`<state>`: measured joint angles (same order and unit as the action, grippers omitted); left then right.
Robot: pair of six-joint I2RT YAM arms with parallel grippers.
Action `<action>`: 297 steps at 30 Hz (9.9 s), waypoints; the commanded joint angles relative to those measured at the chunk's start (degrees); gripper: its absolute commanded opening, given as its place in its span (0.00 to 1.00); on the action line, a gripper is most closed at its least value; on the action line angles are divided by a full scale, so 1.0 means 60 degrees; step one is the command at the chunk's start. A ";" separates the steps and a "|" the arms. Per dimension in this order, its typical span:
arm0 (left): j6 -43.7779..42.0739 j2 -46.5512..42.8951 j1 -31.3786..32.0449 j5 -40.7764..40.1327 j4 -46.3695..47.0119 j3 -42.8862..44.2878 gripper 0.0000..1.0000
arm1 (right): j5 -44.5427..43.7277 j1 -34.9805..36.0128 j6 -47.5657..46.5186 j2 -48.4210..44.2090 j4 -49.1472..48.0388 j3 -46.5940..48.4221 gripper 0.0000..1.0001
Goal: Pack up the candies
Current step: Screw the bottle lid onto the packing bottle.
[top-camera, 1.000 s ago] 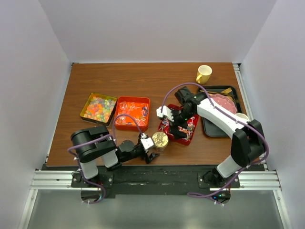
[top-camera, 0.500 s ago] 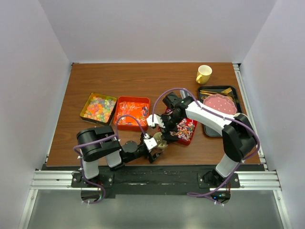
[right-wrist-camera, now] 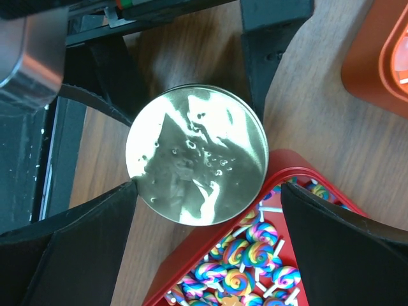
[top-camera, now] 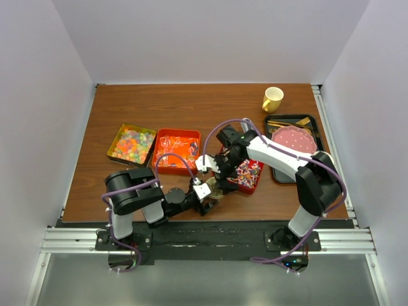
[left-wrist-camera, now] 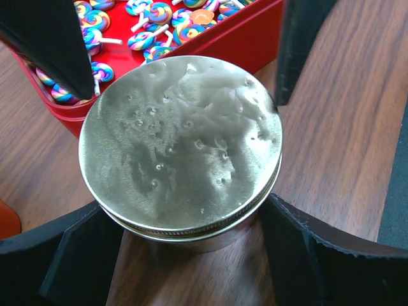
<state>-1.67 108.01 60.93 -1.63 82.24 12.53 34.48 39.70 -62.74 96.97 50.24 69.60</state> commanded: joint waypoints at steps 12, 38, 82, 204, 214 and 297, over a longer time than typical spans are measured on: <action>0.0176 0.0397 -0.0091 0.0080 -0.0332 0.0020 0.00 | -0.0341 0.0048 0.0276 -0.1321 0.1060 -0.1125 0.99; 0.0205 0.0456 -0.0091 0.0301 -0.1021 0.0240 0.00 | 0.0377 0.0370 -0.0764 -0.0385 0.1016 -0.0042 0.99; -0.0044 0.0573 -0.0106 0.1385 -0.2530 0.0782 0.00 | 0.0113 0.0355 0.0261 -0.0751 0.0049 -0.0335 0.99; -0.0029 0.1115 0.0085 0.0784 -0.2881 0.1075 0.00 | -0.0402 -0.0436 0.1406 -0.3947 -0.0625 -0.2081 0.99; -0.0102 0.1057 0.0085 0.0448 -0.2925 0.1060 0.00 | 0.0742 -0.0450 -0.0895 -0.1806 0.1090 -0.0761 0.99; -0.0469 0.1057 0.0349 0.0930 -0.3643 0.1236 0.00 | 0.0874 -0.1153 -0.3825 -0.0078 0.3038 0.0441 0.99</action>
<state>-1.13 111.04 62.39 4.75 74.54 21.76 37.04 32.62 -80.31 96.33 63.92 70.17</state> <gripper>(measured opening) 0.830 0.986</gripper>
